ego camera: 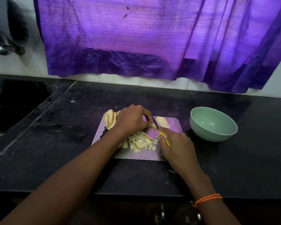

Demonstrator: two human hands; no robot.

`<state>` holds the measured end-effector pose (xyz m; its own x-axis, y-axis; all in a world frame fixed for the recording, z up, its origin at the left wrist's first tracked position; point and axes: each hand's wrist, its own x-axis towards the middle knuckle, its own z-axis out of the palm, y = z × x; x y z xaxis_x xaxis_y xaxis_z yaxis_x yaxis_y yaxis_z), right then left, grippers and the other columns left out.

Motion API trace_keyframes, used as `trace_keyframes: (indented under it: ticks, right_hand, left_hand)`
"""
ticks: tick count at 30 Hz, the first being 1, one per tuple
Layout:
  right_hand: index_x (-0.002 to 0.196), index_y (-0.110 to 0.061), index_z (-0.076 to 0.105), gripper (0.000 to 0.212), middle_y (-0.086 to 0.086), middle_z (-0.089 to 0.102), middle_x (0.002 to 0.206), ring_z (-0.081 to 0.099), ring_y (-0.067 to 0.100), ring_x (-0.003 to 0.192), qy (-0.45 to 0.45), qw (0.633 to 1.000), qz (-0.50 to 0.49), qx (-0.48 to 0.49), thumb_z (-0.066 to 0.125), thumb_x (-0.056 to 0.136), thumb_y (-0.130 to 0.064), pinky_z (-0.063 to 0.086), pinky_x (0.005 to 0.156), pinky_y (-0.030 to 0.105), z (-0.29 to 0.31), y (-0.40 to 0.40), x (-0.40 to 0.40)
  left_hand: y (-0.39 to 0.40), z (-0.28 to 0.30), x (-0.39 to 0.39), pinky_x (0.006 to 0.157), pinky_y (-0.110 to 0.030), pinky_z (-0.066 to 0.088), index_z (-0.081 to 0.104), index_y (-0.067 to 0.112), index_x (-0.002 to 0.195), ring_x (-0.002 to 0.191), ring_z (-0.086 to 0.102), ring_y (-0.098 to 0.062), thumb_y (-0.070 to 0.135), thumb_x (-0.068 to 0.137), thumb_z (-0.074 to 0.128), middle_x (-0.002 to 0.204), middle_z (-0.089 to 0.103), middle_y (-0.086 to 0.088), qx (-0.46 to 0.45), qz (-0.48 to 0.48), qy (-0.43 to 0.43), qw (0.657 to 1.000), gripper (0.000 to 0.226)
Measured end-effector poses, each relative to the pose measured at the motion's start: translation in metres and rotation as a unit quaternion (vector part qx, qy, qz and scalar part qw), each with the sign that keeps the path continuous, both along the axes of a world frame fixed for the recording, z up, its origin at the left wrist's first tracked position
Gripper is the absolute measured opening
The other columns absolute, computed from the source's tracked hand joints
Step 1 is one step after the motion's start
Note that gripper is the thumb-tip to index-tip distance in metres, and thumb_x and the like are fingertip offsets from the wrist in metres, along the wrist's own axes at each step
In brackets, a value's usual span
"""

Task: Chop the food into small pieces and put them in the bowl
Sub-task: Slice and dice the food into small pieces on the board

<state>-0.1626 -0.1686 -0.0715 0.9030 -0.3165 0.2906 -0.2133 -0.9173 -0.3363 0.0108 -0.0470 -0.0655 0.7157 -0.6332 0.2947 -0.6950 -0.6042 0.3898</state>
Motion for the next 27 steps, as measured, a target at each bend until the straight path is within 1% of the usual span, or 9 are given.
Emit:
trace_keyframes:
  ticks: [4,6,8,10,12,15,18,21,27]
  right_hand:
    - [0.148,-0.038,0.051,0.044,0.003,0.071,0.107,0.058,0.018,0.089,0.004,1.0,0.019,-0.011,0.045,0.105,-0.04,0.046,0.073,0.035,-0.004,-0.006,0.006]
    - [0.149,-0.038,0.05,0.043,0.0,0.07,0.113,0.059,0.015,0.093,0.015,0.999,0.03,-0.004,0.045,0.106,-0.04,0.048,0.076,0.032,-0.004,-0.009,0.01]
    - [0.149,-0.038,0.05,0.043,0.0,0.07,0.114,0.058,0.013,0.092,0.024,0.999,0.035,0.003,0.047,0.106,-0.04,0.048,0.076,0.029,-0.003,-0.011,0.011]
    - [0.148,-0.039,0.05,0.043,0.0,0.07,0.113,0.059,0.013,0.092,0.017,0.999,0.038,0.01,0.047,0.105,-0.041,0.05,0.076,0.03,-0.005,-0.013,0.011]
    - [0.147,-0.04,0.051,0.043,0.001,0.071,0.11,0.061,0.018,0.093,0.005,0.999,0.039,0.002,0.045,0.104,-0.042,0.051,0.076,0.035,-0.008,-0.014,0.008]
    - [0.146,-0.04,0.053,0.044,0.002,0.07,0.111,0.061,0.021,0.096,-0.003,0.999,0.037,-0.001,0.047,0.102,-0.044,0.046,0.075,0.035,-0.01,-0.013,0.0]
    - [0.143,-0.041,0.057,0.042,0.004,0.07,0.102,0.061,0.022,0.087,-0.02,0.999,0.032,-0.004,0.05,0.102,-0.046,0.048,0.072,0.036,-0.011,-0.015,-0.017]
    - [0.14,-0.038,0.061,0.04,0.005,0.067,0.086,0.054,0.02,0.072,-0.034,0.999,0.024,-0.013,0.053,0.101,-0.044,0.041,0.063,0.034,-0.013,-0.013,-0.032]
    - [0.138,-0.033,0.063,0.04,0.005,0.069,0.083,0.046,0.017,0.067,-0.036,0.999,0.011,-0.021,0.055,0.1,-0.038,0.037,0.062,0.032,-0.01,-0.012,-0.038]
  left_hand:
    - [-0.001,-0.001,0.001,0.053,-0.023,0.039,0.083,0.04,0.095,0.075,0.063,-0.007,0.042,0.091,0.082,0.071,0.055,0.03,0.002,0.006,0.0,1.0,0.004]
    - [-0.001,-0.001,0.0,0.054,-0.023,0.037,0.082,0.04,0.094,0.078,0.064,-0.007,0.044,0.091,0.082,0.075,0.059,0.027,0.006,0.004,-0.003,1.0,0.005]
    - [-0.001,-0.001,-0.001,0.054,-0.023,0.035,0.081,0.04,0.093,0.079,0.063,-0.007,0.047,0.091,0.081,0.084,0.068,0.023,0.011,-0.003,-0.015,1.0,0.007]
    - [-0.001,-0.001,-0.003,0.053,-0.023,0.033,0.08,0.04,0.093,0.079,0.061,-0.006,0.048,0.092,0.08,0.091,0.071,0.021,0.017,-0.01,-0.034,0.999,0.008]
    - [-0.001,0.0,-0.004,0.053,-0.024,0.031,0.08,0.041,0.094,0.078,0.06,-0.007,0.049,0.092,0.078,0.088,0.068,0.021,0.021,-0.007,-0.051,0.998,0.008]
    - [-0.002,0.0,-0.004,0.052,-0.024,0.031,0.08,0.041,0.094,0.075,0.059,-0.007,0.049,0.091,0.078,0.081,0.064,0.021,0.022,0.002,-0.056,0.998,0.009]
    - [-0.002,0.0,-0.004,0.052,-0.023,0.031,0.08,0.039,0.095,0.072,0.059,-0.005,0.048,0.093,0.078,0.085,0.068,0.021,0.024,-0.006,-0.05,0.998,0.009]
    - [-0.002,0.002,-0.005,0.051,-0.023,0.03,0.08,0.037,0.094,0.069,0.058,-0.006,0.046,0.094,0.077,0.089,0.073,0.017,0.022,-0.009,-0.047,0.999,0.01]
    - [-0.001,0.002,-0.006,0.051,-0.023,0.029,0.08,0.036,0.094,0.068,0.058,-0.006,0.047,0.094,0.077,0.084,0.069,0.021,0.021,-0.003,-0.035,0.999,0.011]
